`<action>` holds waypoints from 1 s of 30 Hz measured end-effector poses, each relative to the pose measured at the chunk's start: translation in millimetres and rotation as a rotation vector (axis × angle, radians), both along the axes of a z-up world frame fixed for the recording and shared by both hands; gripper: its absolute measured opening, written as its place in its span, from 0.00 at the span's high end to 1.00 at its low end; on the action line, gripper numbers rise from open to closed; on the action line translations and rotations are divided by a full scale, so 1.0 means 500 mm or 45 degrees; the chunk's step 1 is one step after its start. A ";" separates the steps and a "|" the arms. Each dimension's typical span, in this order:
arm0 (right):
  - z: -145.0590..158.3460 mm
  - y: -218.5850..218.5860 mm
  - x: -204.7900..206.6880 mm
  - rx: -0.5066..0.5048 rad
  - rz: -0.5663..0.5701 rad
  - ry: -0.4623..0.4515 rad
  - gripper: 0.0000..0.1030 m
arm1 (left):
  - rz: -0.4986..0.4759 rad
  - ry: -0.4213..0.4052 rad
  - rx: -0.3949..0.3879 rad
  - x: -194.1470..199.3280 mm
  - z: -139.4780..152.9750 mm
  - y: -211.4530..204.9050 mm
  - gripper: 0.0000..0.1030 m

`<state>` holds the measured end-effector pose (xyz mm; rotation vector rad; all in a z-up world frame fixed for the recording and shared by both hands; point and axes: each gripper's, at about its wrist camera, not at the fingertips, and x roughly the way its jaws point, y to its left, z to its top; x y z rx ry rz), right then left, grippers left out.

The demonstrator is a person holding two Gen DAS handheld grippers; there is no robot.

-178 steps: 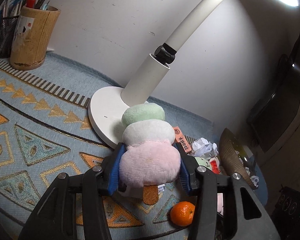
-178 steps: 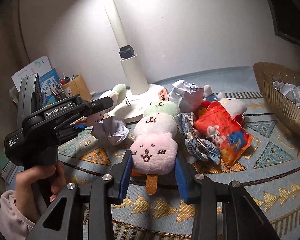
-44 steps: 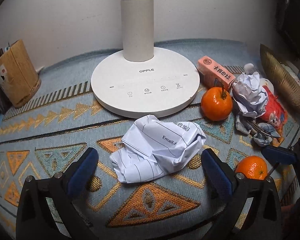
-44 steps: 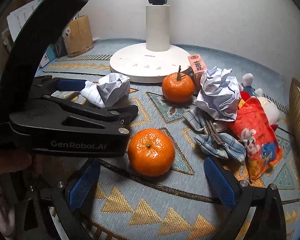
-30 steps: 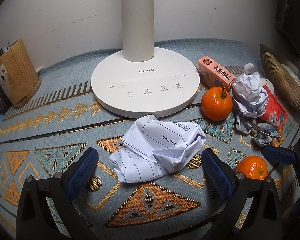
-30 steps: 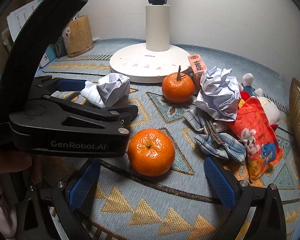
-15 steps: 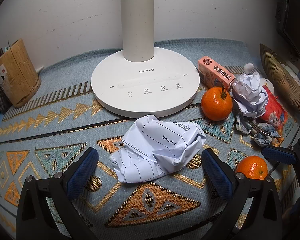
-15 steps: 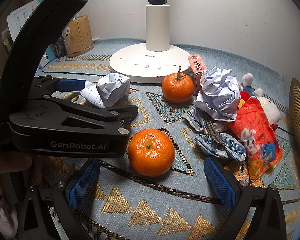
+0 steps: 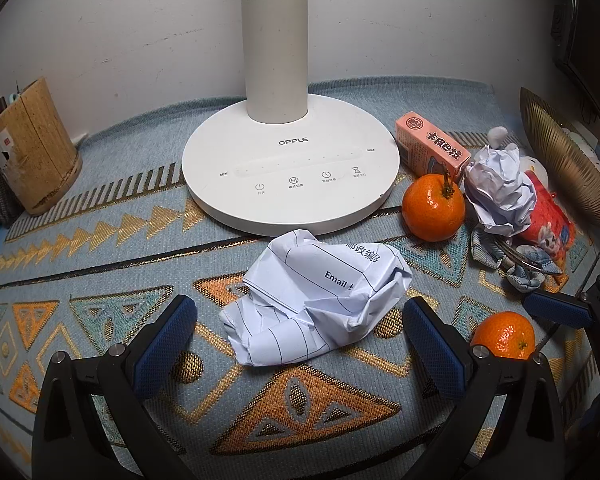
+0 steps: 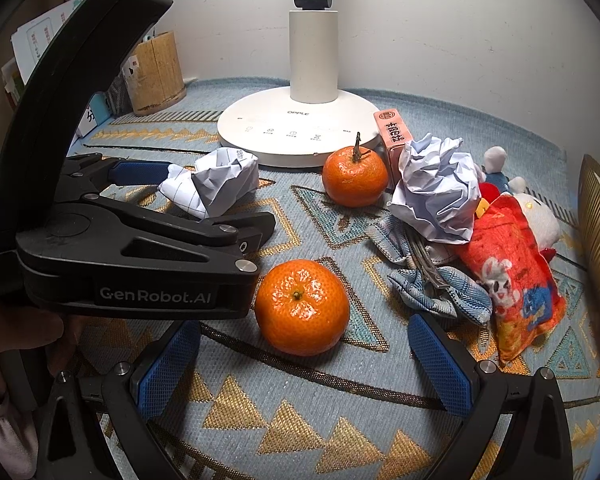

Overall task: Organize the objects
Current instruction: 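Lower the left tool onto the Email paper ball while the right tool approaches an orange, then close the left tool on the Email paper ball while the right tool grasps the orange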

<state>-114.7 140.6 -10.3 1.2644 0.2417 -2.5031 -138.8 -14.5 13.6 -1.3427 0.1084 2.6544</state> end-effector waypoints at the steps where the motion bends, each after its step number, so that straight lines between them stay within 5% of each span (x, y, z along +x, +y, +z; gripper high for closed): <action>1: 0.000 0.000 0.000 0.000 -0.002 0.000 0.00 | 0.000 0.000 0.000 0.000 0.000 0.000 0.00; 11: 0.000 -0.007 -0.008 -0.004 -0.073 0.009 0.04 | -0.001 0.000 0.000 0.000 -0.002 0.000 0.00; 12: 0.001 -0.006 -0.008 -0.003 -0.078 0.015 0.09 | -0.001 0.000 0.000 0.000 0.001 0.000 0.00; 15: 0.010 -0.002 0.001 -0.022 -0.096 0.070 0.64 | -0.006 0.002 0.010 0.000 0.000 -0.002 0.06; 16: 0.009 -0.003 0.002 -0.013 -0.102 0.073 0.65 | 0.012 0.032 0.010 0.003 0.004 -0.005 0.21; 17: 0.008 -0.006 0.001 -0.008 -0.101 0.076 0.65 | 0.025 0.065 0.018 0.007 0.009 -0.008 0.50; 22: 0.024 -0.016 0.025 -0.033 -0.021 0.160 0.65 | 0.036 0.095 0.032 0.014 0.003 -0.015 0.51; 30: 0.061 0.020 0.061 -0.196 -0.002 0.288 0.65 | 0.066 0.343 0.149 0.081 0.052 -0.068 0.51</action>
